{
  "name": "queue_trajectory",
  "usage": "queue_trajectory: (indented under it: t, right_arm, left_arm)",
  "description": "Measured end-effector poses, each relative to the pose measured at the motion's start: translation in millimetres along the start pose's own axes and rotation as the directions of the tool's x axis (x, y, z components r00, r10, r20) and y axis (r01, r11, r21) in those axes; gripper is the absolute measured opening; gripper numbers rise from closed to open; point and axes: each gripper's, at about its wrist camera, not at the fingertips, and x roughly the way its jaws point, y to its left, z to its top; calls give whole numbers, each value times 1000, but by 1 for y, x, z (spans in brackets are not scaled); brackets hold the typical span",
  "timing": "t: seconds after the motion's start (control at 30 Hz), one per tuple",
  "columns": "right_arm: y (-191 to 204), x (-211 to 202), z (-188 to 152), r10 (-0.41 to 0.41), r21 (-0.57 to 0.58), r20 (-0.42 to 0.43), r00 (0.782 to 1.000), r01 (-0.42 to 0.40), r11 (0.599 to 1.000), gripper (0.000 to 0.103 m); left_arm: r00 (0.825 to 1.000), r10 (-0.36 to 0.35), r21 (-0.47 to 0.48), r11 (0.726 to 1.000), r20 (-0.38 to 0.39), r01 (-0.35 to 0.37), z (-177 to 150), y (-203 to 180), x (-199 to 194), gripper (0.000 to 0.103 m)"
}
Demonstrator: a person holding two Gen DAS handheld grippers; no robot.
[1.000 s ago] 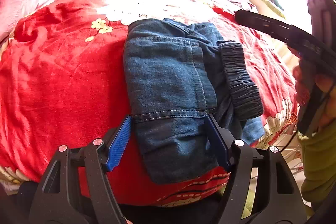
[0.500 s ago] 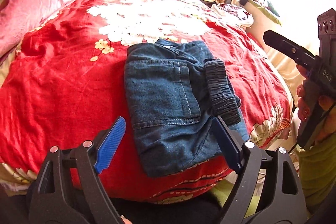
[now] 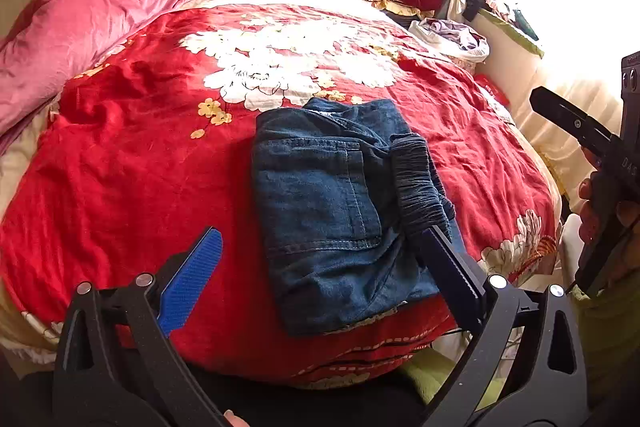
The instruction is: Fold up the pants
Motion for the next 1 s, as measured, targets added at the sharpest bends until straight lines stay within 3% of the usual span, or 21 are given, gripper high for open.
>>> queue_trajectory:
  t: [0.6,0.83,1.0]
  right_arm:
    - [9,-4,-20,-6,-24,-63,998,4,1000,97]
    - [14,10,-34,-3,-26,-135,991,0,1000,97]
    - [5,31,-50,18,28,-226,974,-12,1000,97]
  left_arm:
    - [999,34,-53,998,35,-32,-2,16,-19,93]
    - [999,48,-102,994,26,-45,-3,32,-16,93]
    - [1000,23,-144,989,-15,-25,-7,41,5,93]
